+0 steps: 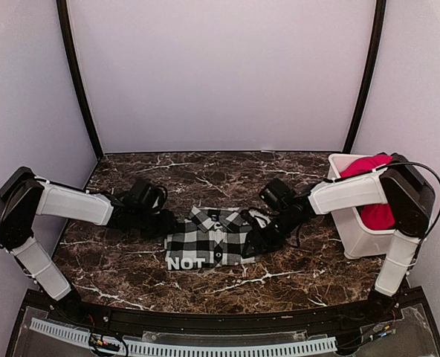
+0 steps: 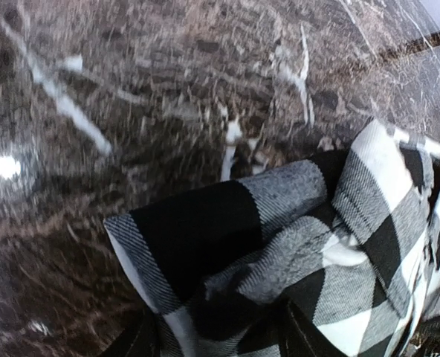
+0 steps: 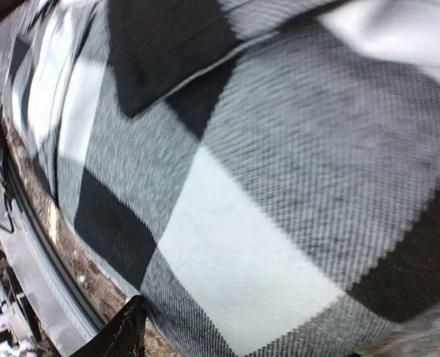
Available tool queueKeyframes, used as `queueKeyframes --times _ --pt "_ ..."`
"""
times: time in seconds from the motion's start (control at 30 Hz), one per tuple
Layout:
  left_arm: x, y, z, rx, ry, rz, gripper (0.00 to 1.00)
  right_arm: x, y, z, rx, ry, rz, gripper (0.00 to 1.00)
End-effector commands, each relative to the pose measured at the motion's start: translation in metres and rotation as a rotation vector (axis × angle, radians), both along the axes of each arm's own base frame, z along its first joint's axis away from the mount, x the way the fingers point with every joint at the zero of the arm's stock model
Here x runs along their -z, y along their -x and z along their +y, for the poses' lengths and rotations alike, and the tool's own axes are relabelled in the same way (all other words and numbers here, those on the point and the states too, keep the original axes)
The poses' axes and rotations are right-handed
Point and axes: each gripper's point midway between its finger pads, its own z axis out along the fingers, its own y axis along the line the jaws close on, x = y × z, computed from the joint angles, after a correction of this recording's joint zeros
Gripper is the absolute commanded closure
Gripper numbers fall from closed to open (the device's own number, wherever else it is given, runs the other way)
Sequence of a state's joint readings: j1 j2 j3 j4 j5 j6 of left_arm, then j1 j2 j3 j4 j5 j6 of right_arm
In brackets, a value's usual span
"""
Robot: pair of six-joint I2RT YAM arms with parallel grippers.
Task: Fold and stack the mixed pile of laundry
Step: Adjust the square-folded shirt at the center of the board.
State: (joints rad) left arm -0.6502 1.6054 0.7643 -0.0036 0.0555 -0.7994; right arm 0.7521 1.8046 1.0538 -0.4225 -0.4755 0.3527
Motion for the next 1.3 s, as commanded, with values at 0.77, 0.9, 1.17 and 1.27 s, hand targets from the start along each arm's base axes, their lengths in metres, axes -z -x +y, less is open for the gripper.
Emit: queueKeyframes --times 0.77,0.9,1.17,1.27 --pt "-0.056 -0.037 -0.002 0.174 -0.041 -0.205 0.46 -0.025 -0.061 0.003 0.103 -0.130 -0.080 0.49" --pt "-0.047 -0.038 -0.003 0.179 -0.046 -0.181 0.50 -0.021 -0.064 0.003 0.104 -0.120 -0.079 0.57" --pt "-0.029 -0.043 -0.004 0.180 -0.075 -0.160 0.53 -0.020 -0.070 0.002 0.102 -0.093 -0.102 0.66" --pt "-0.027 -0.044 -0.005 0.186 -0.084 -0.156 0.57 -0.023 -0.072 0.004 0.100 -0.097 -0.109 0.72"
